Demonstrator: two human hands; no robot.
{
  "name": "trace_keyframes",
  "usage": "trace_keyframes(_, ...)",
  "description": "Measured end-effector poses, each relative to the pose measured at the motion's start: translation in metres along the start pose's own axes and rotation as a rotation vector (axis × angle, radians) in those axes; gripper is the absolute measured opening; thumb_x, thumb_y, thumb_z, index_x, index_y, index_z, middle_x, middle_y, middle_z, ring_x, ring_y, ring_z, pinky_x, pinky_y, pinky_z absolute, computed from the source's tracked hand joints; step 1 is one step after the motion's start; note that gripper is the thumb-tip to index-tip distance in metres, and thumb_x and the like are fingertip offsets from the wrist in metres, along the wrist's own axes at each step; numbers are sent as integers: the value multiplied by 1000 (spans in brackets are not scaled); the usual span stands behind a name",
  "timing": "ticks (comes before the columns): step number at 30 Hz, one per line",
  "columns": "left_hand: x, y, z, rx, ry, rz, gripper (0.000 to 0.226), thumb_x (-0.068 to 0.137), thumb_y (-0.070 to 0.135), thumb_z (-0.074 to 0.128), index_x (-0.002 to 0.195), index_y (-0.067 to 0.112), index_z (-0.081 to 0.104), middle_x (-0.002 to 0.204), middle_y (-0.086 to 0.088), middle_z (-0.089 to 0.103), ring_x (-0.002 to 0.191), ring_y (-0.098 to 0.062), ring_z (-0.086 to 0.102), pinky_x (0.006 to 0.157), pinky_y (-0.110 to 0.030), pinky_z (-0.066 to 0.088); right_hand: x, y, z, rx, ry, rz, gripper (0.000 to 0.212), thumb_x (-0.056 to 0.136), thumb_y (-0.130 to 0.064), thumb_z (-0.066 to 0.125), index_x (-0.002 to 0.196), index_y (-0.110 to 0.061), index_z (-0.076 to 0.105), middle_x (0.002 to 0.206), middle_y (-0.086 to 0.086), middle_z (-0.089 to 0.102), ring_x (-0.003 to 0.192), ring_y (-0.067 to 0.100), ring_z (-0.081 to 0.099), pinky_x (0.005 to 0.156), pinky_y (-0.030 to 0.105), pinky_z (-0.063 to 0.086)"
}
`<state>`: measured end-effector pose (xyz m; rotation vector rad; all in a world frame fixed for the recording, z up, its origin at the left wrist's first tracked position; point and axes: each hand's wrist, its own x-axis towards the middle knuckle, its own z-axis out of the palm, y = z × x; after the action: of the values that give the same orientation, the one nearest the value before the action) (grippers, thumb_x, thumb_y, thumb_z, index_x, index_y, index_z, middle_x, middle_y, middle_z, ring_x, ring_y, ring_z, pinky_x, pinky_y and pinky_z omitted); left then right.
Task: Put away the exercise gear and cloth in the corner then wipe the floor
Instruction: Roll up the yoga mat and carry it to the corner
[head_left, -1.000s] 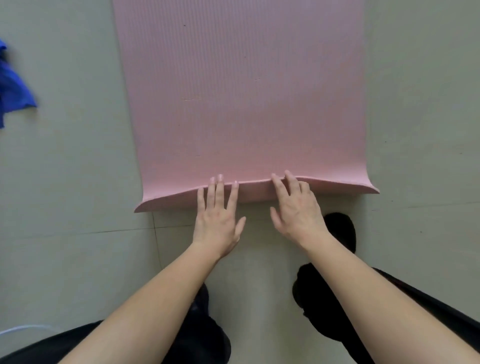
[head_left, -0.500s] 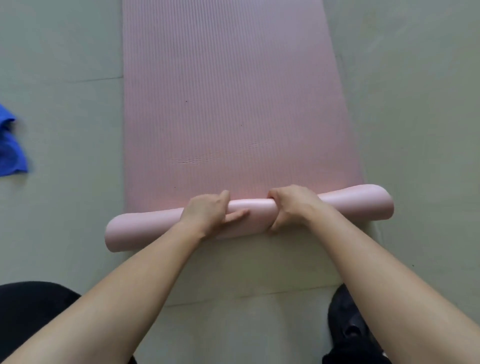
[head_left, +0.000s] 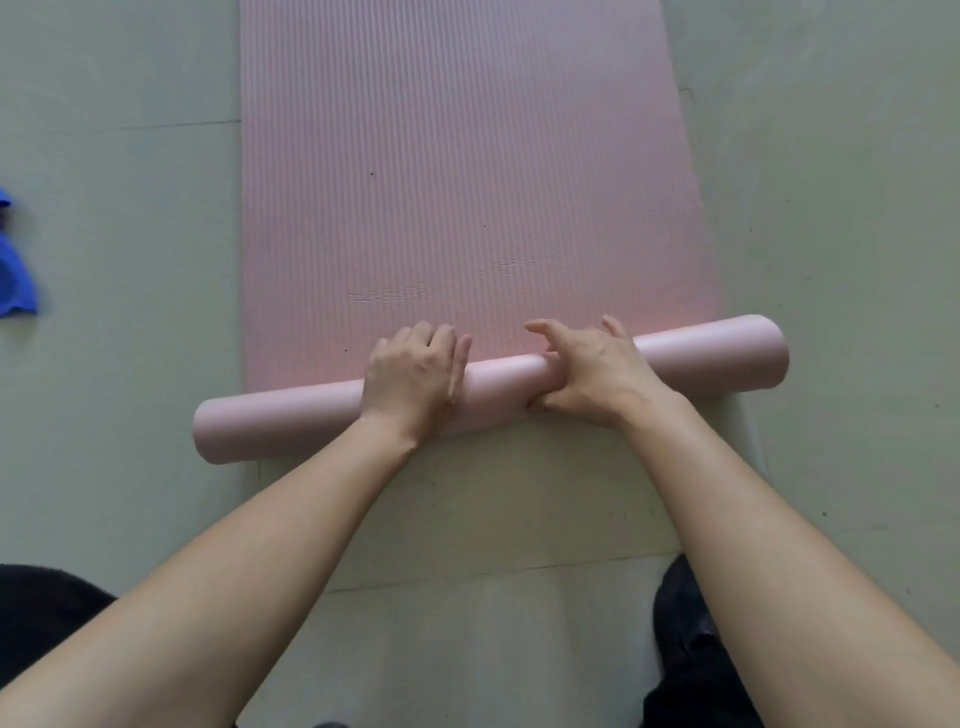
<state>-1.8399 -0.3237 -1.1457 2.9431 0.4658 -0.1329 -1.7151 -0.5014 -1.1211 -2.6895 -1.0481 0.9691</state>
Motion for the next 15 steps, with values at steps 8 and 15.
trace_keyframes(8,1,-9,3,135,-116,74,70,97,60,20,111,5,61,99,-19,65,87,-37,61,74,-45,45,0,-9,15,-108,230,-10,89,78,-58,63,153,-26,26,156,12,26,148,28,18,121,56,-5)
trace_keyframes(15,43,-12,-25,42,-243,86,59,102,57,17,90,19,61,105,-17,69,101,-35,64,68,-36,35,-12,-10,19,-303,187,-43,114,60,-60,77,154,-30,19,139,4,45,132,28,42,116,47,21)
